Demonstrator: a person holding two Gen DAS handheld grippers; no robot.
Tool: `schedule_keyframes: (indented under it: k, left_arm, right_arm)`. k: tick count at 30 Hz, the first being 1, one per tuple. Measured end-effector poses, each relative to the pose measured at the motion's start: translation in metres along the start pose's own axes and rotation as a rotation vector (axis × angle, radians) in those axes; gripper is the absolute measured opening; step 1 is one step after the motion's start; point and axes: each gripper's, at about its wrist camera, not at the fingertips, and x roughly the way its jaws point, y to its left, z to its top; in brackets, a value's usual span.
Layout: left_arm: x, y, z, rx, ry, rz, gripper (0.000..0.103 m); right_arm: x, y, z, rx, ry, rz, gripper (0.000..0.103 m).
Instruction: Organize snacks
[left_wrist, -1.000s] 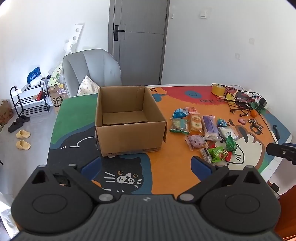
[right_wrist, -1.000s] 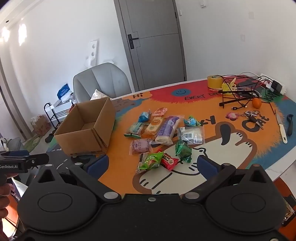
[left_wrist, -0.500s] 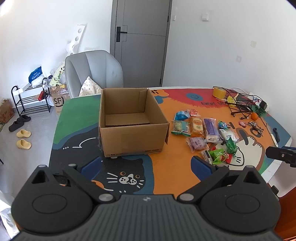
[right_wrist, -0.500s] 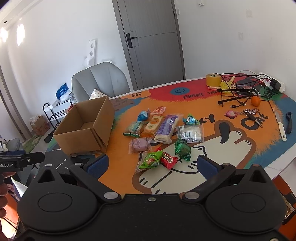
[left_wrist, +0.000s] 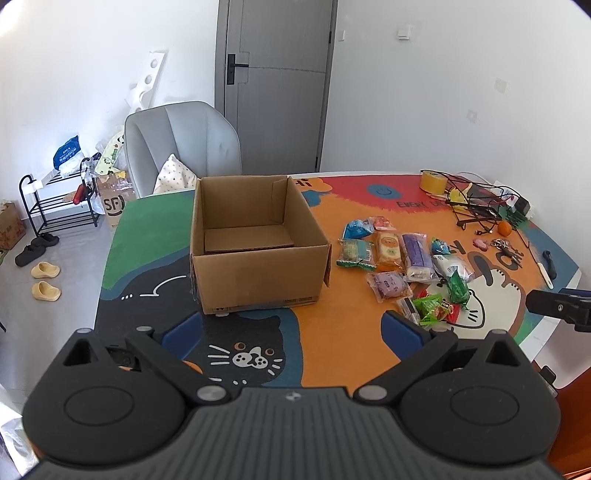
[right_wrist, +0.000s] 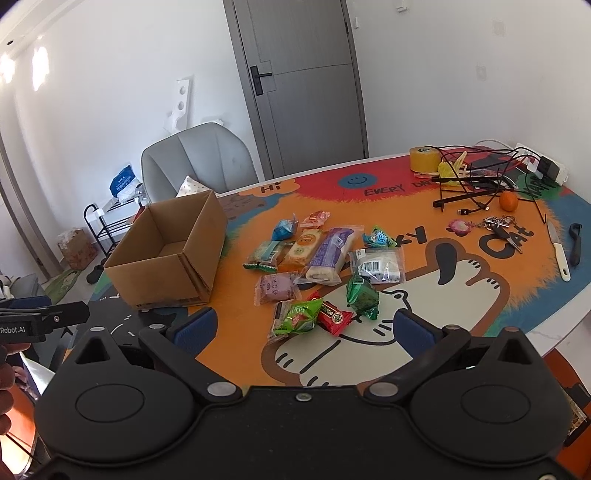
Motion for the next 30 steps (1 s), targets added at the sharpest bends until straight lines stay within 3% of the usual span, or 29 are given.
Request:
schedule_keyframes:
  k: [30]
  left_arm:
    - [-0.0005, 0.0003, 0.0016, -0.005, -0.004, 0.007, 0.102]
  right_arm:
    - [0.0028, 0.0049, -0.0035, -0.017, 0.009, 0.007, 0.103]
